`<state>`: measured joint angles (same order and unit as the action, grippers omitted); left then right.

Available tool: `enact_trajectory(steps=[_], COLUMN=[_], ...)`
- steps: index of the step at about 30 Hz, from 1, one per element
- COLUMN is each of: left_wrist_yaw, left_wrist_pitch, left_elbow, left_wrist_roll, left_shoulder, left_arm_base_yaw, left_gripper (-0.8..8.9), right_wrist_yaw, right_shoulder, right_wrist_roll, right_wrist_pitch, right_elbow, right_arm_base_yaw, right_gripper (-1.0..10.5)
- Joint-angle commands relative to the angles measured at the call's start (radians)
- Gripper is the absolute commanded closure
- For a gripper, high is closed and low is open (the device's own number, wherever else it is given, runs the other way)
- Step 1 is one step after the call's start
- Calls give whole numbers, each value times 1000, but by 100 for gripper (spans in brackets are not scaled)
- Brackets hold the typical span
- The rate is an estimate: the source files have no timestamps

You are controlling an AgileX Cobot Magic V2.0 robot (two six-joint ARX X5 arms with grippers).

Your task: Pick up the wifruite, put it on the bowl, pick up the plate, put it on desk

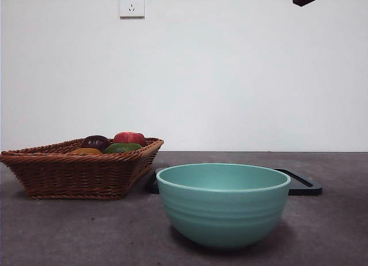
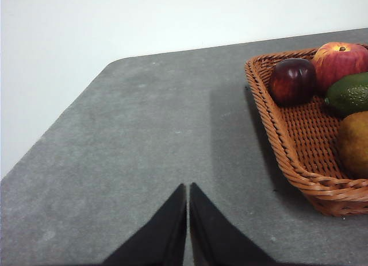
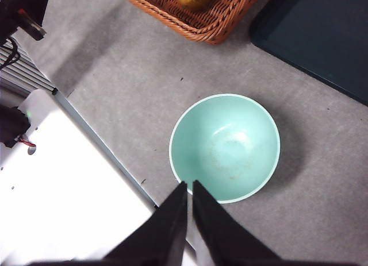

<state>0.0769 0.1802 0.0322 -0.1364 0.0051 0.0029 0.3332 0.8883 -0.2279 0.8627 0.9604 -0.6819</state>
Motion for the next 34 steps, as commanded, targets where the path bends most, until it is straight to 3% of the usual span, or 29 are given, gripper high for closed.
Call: enact_trajectory(steps=[1,23,25,29,34], left_wrist_yaw=[3,3,3,3,3], left_wrist_pitch=[6,6,6,6,6], left_elbow=[-21,-21,-21,-21,-21], left_wrist_roll=[11,11,11,11,11], left_shoulder=[-2,-2,-2,-2,-2], left_arm_base_yaw=[3,3,3,3,3], left_gripper=[806,806,806,806,806], right_wrist_yaw=[0,0,-6,-61,-65], right_shoulder=[5,5,-4,-39,-119], right_wrist_roll=[11,12,43,143,195], right_wrist_pitch=[-10,-10,-11,-52,-192], right_elbow=[15,15,15,13,-30], right_arm_base_yaw=[-10,-10,-1,73,288], right_gripper=[940,940,940,940,940])
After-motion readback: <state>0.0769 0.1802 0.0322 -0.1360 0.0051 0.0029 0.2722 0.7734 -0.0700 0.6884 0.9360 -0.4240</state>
